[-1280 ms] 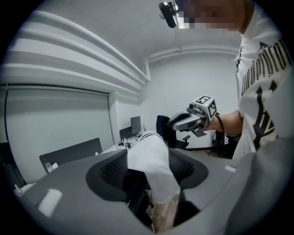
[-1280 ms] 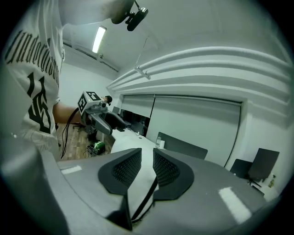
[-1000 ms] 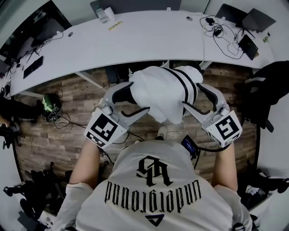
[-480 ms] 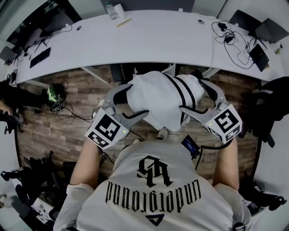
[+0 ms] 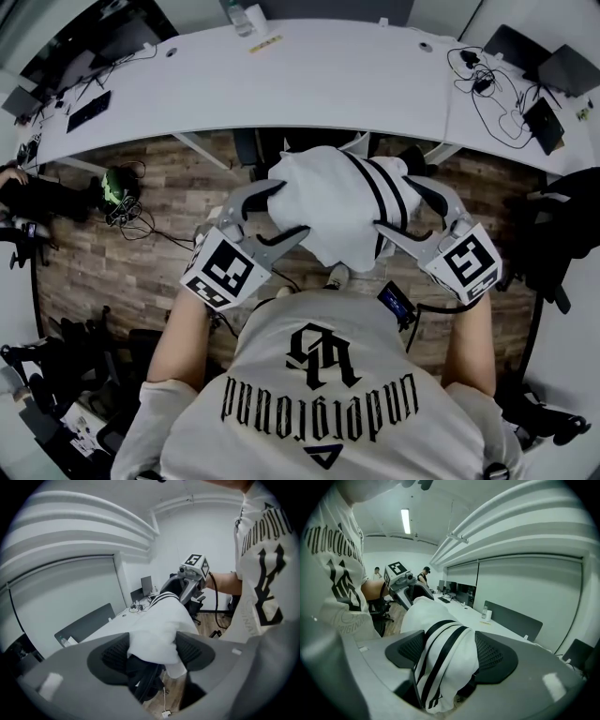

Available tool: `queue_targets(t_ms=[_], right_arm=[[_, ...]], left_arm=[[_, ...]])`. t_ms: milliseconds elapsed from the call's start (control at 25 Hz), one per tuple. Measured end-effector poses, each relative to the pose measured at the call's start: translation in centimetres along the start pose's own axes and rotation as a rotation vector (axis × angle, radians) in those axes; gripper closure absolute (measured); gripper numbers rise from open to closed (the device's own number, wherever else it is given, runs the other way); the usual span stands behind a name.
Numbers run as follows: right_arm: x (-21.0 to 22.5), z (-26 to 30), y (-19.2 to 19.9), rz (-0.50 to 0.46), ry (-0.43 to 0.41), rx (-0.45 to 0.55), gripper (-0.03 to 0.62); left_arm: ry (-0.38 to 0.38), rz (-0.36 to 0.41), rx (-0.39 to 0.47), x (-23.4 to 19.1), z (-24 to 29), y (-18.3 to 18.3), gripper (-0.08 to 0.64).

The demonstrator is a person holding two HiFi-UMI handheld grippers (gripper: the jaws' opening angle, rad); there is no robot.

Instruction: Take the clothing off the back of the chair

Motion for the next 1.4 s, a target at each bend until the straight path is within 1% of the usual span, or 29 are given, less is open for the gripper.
queue_targets(t_ms=[120,160,240,320,360,400,440,560,840,1080,1400], right_arm=[[-0.9,-0.1,-0.4,-0.019,-0.012,-0.042,0.285],[-1.2,-0.1,-0.5,-0.023,-0.011,-0.048,0.305],[-1.7,-0.2,-0.7,-0.027,-0.004,-0.042,0.336],[-2.3,-0.4,-1.0,-0.025,0.002,-0.018,0.385],[-2.6,-0.5,-1.2,-0.024,0.008,-0.007,0.420],[-3.0,-0.5,-1.3,-0.026,0.016,-0.001,0.451],[-3.3,-0.5,-1.5,-0.029,0.026,0.002,0.463],[-4.7,-0.4,-2.1,-0.036,0.042,0.005,0.480],[-8.2,-0.5,-3.6,-0.036,0.074,0.007,0.483],[-11.9,-0.1,-5.3,-0.035,0.120,0.002,0.485],[-18.6,0.9,-6.9,0.002,0.205,0.005,0.486]], left_arm=[[-0.009,0.007,-0.004,0.3,-0.7,0.1,0.228],[-0.006,0.007,0.007,0.4,-0.8,0.0,0.247],[0.010,0.001,0.057,0.7,-1.2,-0.3,0.279],[0.014,-0.027,0.110,0.8,-1.8,-0.5,0.318],[0.009,-0.046,0.136,0.7,-2.1,-0.5,0.359],[0.002,-0.064,0.159,0.7,-2.5,-0.5,0.439],[-0.003,-0.078,0.176,0.7,-2.8,-0.4,0.457],[0.002,-0.095,0.208,0.9,-3.7,0.0,0.463],[0.028,-0.071,0.251,1.2,-6.1,0.9,0.465],[0.073,-0.047,0.284,1.7,-9.2,2.2,0.466],[0.150,-0.005,0.326,2.9,-13.7,4.8,0.466]])
Point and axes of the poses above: the fingertips, and each gripper's own axes: z forward along the fingers, x to its right, y out of its underside, the point moved 7 cm from there along -z, backward along the fingers, and after that the axes turned 4 degrees about -x, right-handed, at the moved point
